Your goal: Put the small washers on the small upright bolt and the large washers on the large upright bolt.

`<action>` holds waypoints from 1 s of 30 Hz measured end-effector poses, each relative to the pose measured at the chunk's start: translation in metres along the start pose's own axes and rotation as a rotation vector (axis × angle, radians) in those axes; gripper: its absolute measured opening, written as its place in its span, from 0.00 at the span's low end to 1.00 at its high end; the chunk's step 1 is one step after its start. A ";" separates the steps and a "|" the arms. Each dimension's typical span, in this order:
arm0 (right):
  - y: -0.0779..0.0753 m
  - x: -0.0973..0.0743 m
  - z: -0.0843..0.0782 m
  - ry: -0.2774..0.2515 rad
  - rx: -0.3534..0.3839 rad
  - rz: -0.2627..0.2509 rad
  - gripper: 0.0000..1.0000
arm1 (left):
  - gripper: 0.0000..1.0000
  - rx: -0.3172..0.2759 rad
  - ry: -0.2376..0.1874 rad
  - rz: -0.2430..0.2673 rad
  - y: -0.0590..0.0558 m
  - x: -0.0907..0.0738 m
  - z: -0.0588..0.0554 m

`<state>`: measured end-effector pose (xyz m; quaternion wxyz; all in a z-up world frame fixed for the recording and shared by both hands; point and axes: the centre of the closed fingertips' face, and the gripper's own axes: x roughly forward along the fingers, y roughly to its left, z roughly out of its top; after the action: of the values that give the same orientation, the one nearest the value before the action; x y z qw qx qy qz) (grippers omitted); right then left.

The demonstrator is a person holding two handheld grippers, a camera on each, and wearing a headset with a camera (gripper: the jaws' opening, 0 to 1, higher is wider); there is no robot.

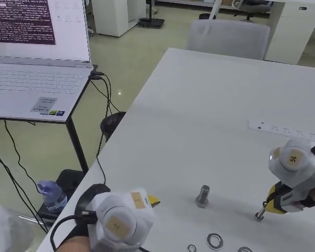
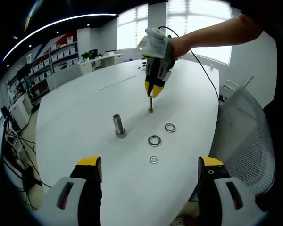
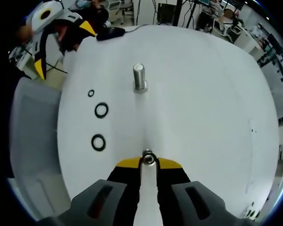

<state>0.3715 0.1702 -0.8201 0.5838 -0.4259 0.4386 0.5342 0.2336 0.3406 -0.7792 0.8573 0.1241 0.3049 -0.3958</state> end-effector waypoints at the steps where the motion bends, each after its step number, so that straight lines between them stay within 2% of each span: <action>1: 0.000 0.001 0.000 0.003 0.000 0.002 0.13 | 0.83 -0.002 0.002 -0.002 0.000 0.000 0.000; 17: 0.002 0.013 -0.004 0.019 -0.009 0.007 0.13 | 0.82 -0.006 0.017 0.002 0.001 -0.003 -0.007; 30: 0.005 0.031 -0.008 0.038 -0.037 0.009 0.13 | 0.81 -0.007 0.022 -0.001 0.000 -0.005 -0.009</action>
<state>0.3673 0.1702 -0.8523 0.5652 -0.4448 0.4414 0.5365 0.2269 0.3476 -0.7832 0.8541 0.1252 0.3158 -0.3937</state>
